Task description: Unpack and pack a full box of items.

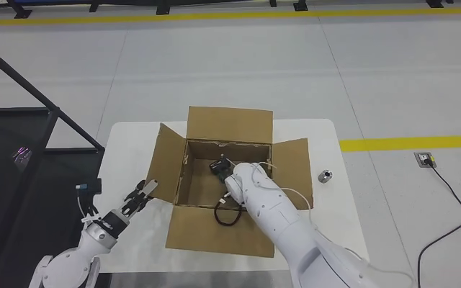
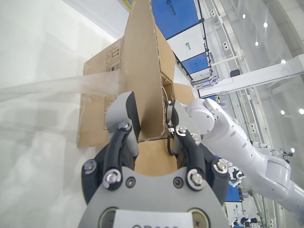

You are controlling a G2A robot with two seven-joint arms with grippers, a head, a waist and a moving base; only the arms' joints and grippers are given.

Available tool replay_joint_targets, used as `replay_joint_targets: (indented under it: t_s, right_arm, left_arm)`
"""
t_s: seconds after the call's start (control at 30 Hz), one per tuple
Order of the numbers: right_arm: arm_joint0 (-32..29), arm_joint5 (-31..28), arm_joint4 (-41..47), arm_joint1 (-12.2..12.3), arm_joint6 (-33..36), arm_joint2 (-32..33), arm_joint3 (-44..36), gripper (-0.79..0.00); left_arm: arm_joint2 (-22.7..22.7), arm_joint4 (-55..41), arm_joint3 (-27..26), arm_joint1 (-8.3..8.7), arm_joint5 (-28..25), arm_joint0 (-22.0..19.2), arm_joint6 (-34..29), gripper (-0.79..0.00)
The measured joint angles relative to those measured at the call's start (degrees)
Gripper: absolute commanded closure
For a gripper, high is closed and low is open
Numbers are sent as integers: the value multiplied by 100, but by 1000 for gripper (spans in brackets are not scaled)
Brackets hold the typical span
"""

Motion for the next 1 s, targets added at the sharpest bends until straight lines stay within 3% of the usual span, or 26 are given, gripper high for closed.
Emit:
replay_joint_targets:
  t_s: [0.27, 0.77, 0.8, 0.83, 0.87, 1.0]
  right_arm:
    - [130, -84, 199, 33, -184, 143, -11, 0]
    - [338, -2109, 435, 300, -335, 372, -408, 0]
    - [330, -2186, 415, 321, -357, 375, -464, 0]
    - [320, -2264, 401, 344, -377, 382, -529, 0]
    - [306, -2374, 379, 378, -396, 393, -621, 0]
    - [245, -2710, 327, 525, -427, 474, -961, 0]
  left_arm:
    - [-26, -20, 8, 20, -30, 13, 1, -351]
    - [-25, 19, -14, 53, -10, -2, 17, -379]
    - [-25, 19, -16, 54, -10, -1, 20, -406]
    - [-28, 19, -21, 56, -10, 1, 23, -717]
    - [-35, 18, -26, 59, -12, 7, 27, -785]
    - [-72, -23, -62, 66, -10, 42, 63, -785]
